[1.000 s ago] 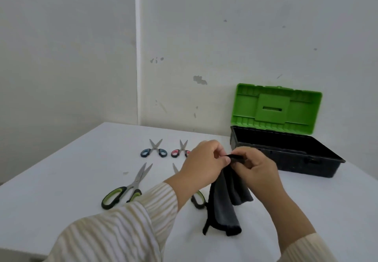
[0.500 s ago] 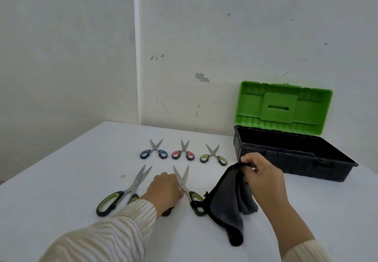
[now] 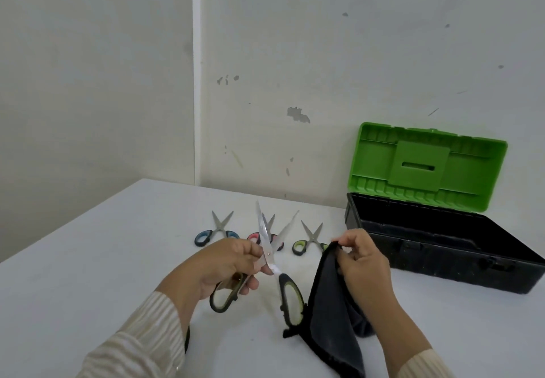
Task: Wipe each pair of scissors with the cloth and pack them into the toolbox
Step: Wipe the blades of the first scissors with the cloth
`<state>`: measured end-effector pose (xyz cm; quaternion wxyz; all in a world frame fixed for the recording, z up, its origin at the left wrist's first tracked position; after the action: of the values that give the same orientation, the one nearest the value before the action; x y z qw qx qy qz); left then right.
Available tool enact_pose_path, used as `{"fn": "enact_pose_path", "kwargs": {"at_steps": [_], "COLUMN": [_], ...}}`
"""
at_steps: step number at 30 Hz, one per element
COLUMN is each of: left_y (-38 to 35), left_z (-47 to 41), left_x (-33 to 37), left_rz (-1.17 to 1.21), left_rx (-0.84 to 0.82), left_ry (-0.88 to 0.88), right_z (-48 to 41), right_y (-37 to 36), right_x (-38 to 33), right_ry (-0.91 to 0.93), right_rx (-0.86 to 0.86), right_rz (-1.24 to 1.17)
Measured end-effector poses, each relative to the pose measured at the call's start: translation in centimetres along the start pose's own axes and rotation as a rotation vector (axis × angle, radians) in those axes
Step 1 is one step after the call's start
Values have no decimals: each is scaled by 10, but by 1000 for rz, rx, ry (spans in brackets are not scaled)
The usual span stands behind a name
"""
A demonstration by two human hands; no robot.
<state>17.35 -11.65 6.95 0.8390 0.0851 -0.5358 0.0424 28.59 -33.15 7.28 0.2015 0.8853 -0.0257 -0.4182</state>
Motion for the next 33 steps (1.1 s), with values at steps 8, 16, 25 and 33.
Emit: {"fn": "enact_pose_path", "kwargs": {"at_steps": [8,16,25,33], "left_y": [-36,-53,-54,-53], "left_z": [-14,-14,-9,-14], "left_x": [-16,-21,-19,-20], "left_rz": [-62,-80,-100,-185], "left_rx": [49,95,62,122], "left_ry": [17,-56,-54,-59], "right_z": [14,14,13,14], "right_y": [-29,-49,-50,-52], "right_x": [-6,3,-2,-1], "right_ry": [211,314,333,242], "right_rx": [-165,-144,-148,-200], "right_rz": [39,250,280,253]}}
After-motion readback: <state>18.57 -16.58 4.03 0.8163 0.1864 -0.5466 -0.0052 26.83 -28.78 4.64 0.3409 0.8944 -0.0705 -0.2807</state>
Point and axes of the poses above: each hand's wrist, its own z-axis away from the middle knuckle, its own y-axis out of the back of the hand, x = y × z, the point moved 2 cm from there along -z, towards the middle knuckle, and after that the axes turned 10 degrees about y, right-handed, at the moved point
